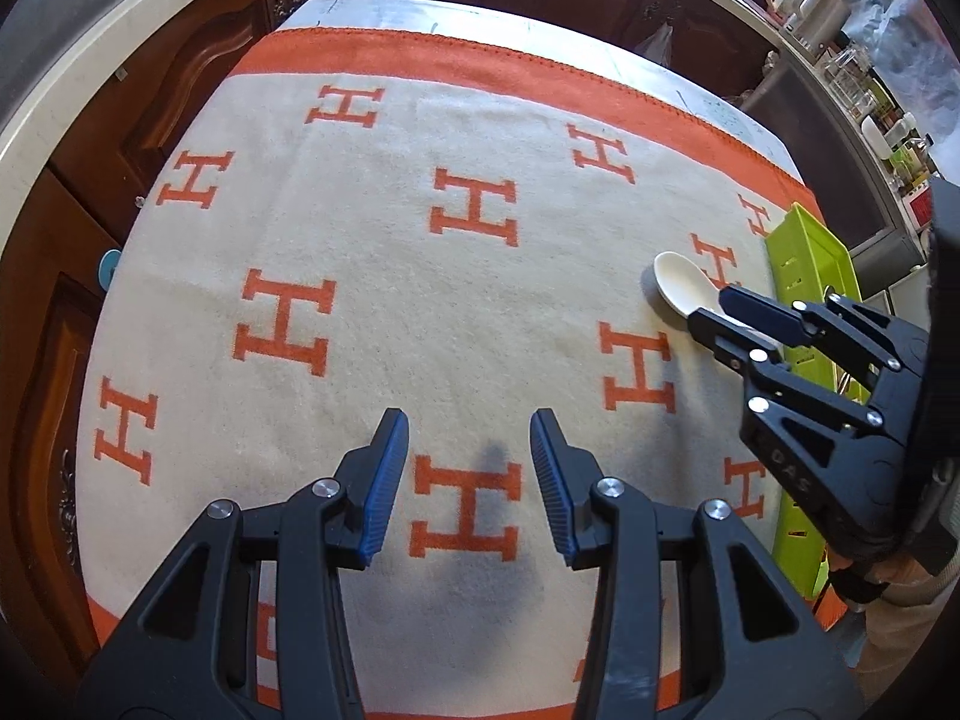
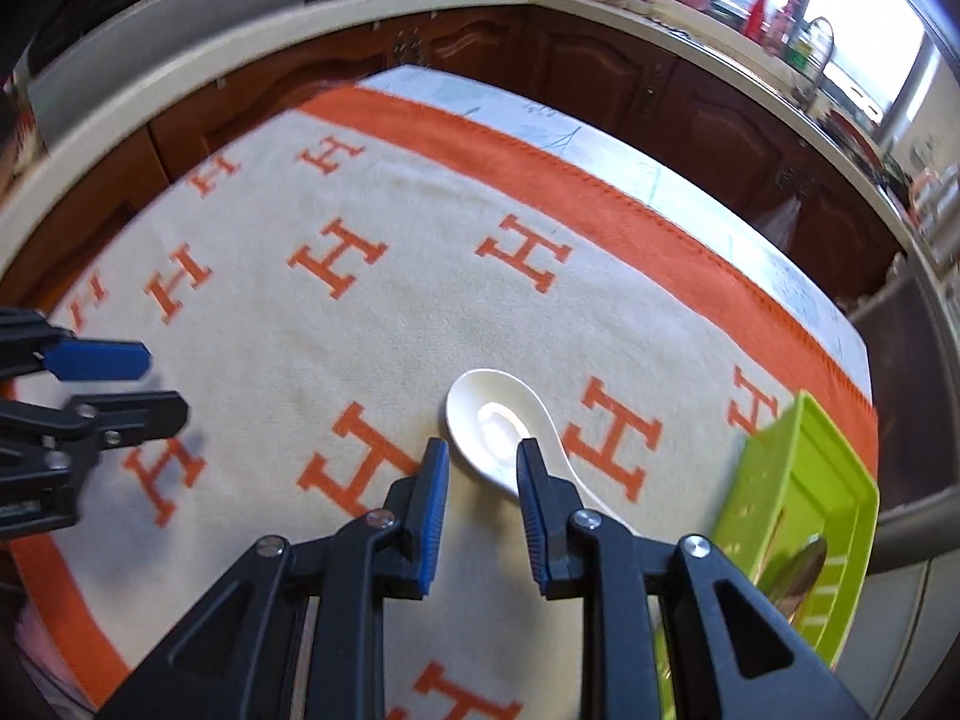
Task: Organize utensils
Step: 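Grasp the white ceramic spoon by its handle with the right tool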
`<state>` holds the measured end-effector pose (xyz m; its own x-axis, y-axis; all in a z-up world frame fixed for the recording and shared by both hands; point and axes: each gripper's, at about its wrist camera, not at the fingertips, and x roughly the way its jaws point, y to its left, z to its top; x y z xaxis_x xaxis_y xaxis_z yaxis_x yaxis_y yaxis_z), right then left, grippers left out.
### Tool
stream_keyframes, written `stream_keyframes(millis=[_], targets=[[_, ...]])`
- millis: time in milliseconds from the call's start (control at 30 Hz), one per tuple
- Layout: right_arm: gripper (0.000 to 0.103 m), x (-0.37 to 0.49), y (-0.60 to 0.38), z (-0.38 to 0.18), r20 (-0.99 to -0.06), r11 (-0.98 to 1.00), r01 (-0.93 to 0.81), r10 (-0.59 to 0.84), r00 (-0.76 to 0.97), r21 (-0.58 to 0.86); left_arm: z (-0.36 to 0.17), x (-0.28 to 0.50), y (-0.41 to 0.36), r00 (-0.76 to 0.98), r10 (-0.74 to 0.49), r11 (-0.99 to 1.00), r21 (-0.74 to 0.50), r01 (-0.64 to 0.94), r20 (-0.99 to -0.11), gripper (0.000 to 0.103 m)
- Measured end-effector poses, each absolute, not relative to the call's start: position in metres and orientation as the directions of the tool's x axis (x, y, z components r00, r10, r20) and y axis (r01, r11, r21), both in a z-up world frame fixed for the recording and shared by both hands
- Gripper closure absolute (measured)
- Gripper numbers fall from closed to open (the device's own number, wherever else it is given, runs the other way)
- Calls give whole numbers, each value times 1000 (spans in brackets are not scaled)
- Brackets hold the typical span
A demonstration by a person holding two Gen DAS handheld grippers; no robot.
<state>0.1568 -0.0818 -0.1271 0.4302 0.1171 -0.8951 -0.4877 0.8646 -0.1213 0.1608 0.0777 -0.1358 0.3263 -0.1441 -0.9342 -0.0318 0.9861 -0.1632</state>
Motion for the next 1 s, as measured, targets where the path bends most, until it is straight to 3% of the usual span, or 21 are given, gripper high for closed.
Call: stream_keyframes(millis=[133,200,267,433,500,600,767,1000], targets=[[80,164,-77,-141,-919,840,-522,78,387,-148,-142,165,82,314,-156,984,-176,-37,-936,64],[68,166,-76,-140,-914,834,-527,74,399,-162,-145,166,84,310,-158,982,-181,-46,-938,64],[63,170,-78,-141,-913,838,-518,61,403,-173,-148,167,86,304,-162,981,-187,-54,-939,64],[64,183,-88,-141,-923,861,-497,97,373,-110,-152,169,86,300,-170,979,-196,-56,-939,64],[81,187,-87,-141,-925,868,-488,109,364,-89,-153,170,84,296,-172,979,-196,-53,-939,64],[91,192,-89,-141,-924,879,-470,106,368,-87,-152,170,82,298,-174,980,-196,-46,-939,64],[95,193,-97,-137,-919,901,-432,134,370,-43,-148,167,83,305,-177,978,-201,-49,-936,64],[96,181,-126,-121,-885,917,-320,340,319,238,-141,161,79,313,-179,980,-198,-29,-933,64]])
